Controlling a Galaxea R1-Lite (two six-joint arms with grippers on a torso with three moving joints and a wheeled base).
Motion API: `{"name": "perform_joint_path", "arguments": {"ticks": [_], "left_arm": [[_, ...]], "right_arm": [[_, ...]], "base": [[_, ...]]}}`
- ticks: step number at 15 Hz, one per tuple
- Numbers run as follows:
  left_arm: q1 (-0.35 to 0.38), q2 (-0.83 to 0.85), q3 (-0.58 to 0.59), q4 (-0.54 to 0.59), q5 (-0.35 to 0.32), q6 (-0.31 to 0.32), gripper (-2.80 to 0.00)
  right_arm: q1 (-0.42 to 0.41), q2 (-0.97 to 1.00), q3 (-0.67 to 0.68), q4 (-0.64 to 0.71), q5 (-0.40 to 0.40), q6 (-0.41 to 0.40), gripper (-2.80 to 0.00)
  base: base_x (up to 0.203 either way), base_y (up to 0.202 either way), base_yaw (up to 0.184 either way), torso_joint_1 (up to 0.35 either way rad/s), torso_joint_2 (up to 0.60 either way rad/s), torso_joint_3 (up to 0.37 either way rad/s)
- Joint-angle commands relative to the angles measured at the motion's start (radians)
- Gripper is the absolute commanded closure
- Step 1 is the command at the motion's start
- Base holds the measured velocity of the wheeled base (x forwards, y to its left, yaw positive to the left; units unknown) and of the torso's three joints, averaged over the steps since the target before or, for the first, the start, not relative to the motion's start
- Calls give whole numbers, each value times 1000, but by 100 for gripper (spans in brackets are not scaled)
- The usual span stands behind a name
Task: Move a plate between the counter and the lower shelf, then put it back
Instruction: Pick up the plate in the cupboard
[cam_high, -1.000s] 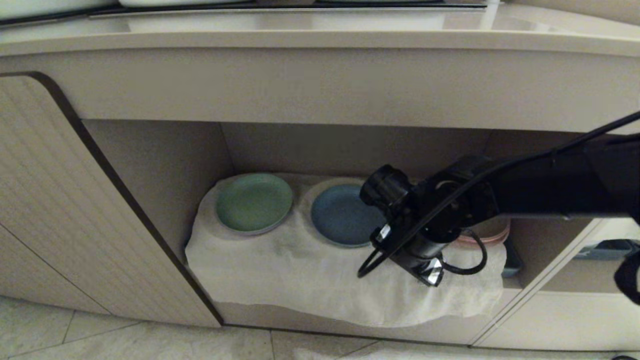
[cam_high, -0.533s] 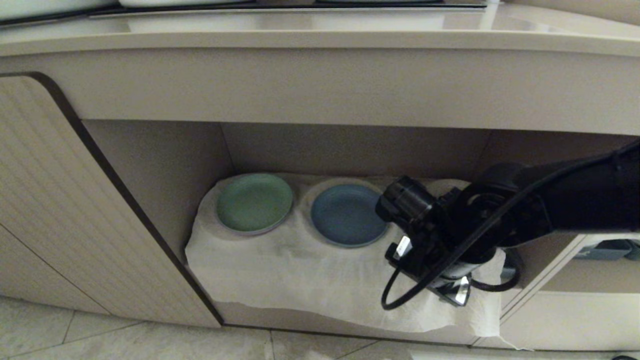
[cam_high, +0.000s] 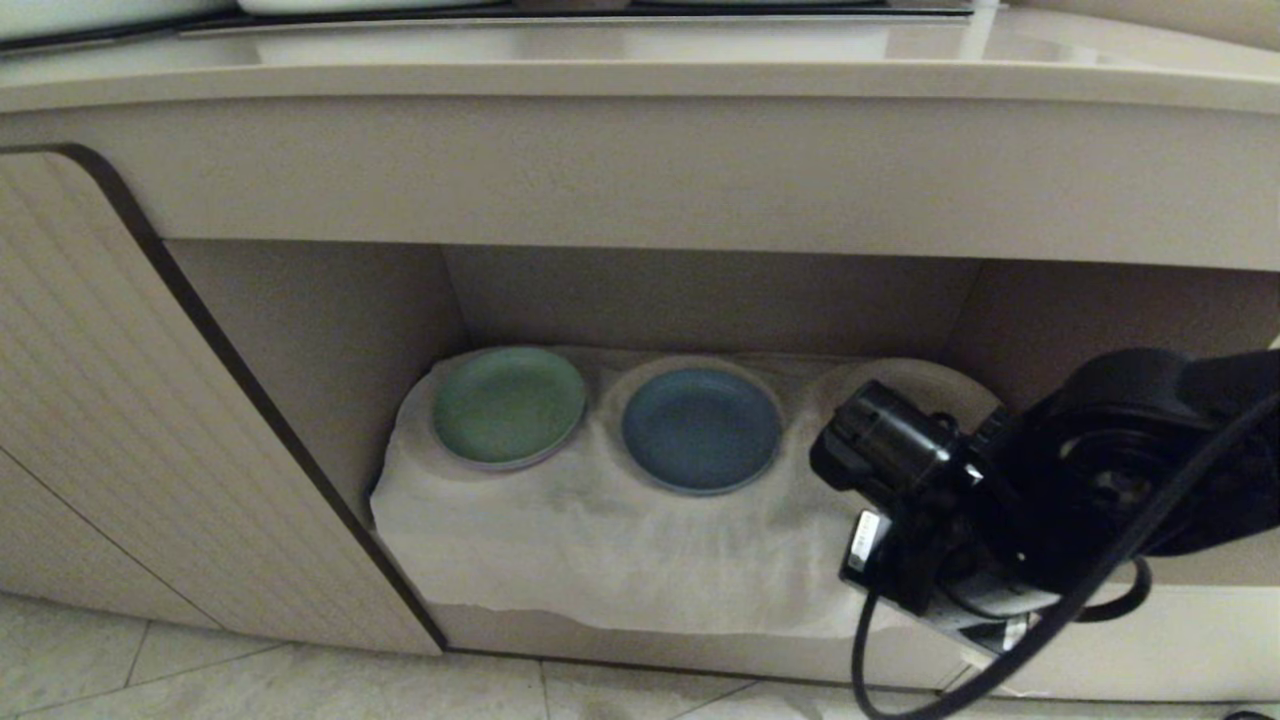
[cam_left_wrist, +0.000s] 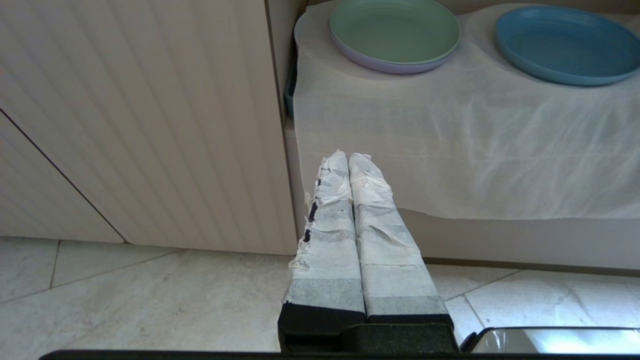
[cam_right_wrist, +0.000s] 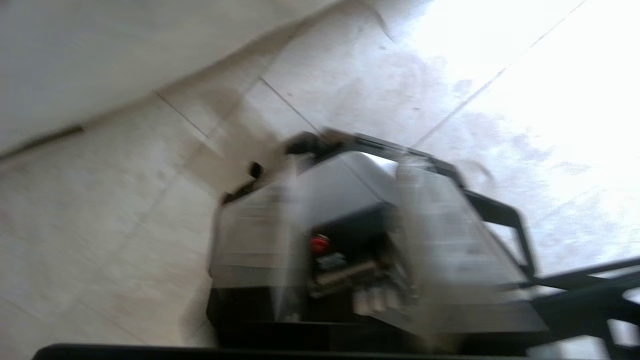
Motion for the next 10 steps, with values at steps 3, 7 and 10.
{"name": "perform_joint_path", "arguments": {"ticks": [3,7,10], "left_arm": [[0,0,0,0,0,0,0],[0,0,0,0,0,0,0],[0,0,0,0,0,0,0]], "right_arm": [[0,-149,136,0,-4,-37,0],[-8,-268,261,-7,-6,-92,0],[-86,-359,329,-32,-6,-211,0]], "base": [[0,0,0,0,0,0],[0,0,0,0,0,0],[0,0,0,0,0,0]]}}
